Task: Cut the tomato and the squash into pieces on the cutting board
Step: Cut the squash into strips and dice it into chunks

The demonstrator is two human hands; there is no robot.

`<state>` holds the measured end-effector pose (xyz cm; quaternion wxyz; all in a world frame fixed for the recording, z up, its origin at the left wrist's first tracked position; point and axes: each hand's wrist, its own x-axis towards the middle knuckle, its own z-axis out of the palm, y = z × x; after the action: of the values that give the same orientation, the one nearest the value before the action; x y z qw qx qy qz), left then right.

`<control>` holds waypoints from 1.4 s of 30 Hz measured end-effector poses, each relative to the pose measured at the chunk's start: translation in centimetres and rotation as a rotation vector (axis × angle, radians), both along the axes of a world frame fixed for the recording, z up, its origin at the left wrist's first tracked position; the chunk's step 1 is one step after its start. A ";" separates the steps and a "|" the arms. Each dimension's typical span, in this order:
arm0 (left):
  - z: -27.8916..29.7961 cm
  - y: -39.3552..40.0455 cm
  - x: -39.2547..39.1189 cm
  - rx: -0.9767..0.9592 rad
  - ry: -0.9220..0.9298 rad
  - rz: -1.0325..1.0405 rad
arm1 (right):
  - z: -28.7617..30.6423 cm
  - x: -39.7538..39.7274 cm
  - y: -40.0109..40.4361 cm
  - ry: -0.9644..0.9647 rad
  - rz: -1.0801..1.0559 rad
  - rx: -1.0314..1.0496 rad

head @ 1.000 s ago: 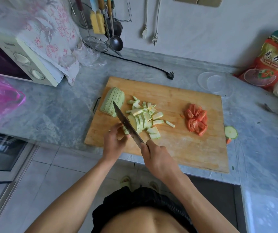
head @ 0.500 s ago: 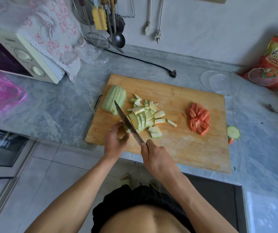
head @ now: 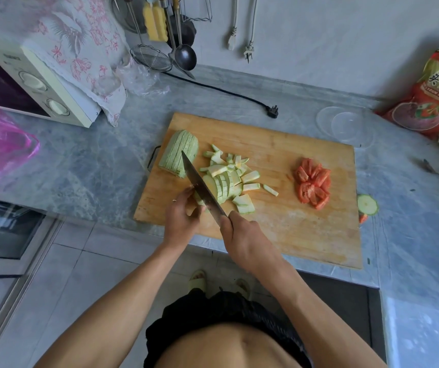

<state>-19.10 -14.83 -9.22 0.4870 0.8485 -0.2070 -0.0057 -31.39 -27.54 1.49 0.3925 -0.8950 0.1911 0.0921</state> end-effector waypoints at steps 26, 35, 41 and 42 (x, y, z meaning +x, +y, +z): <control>0.6 0.2 0.1 0.077 0.005 -0.035 | -1.0 1.4 0.1 0.094 0.004 -0.012; 0.9 -0.2 -0.1 0.079 -0.001 0.012 | -1.1 1.8 0.3 0.203 0.044 -0.047; 1.1 -0.3 -0.3 0.066 0.036 0.024 | -1.9 2.0 0.5 0.200 0.012 -0.058; 1.1 -0.2 -0.3 0.075 0.045 0.025 | -1.8 1.8 0.7 0.178 0.016 -0.059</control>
<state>-19.37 -15.05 -8.08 0.4596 0.8682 -0.1850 -0.0266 -29.57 -26.80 -0.27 0.3468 -0.8958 0.2208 0.1686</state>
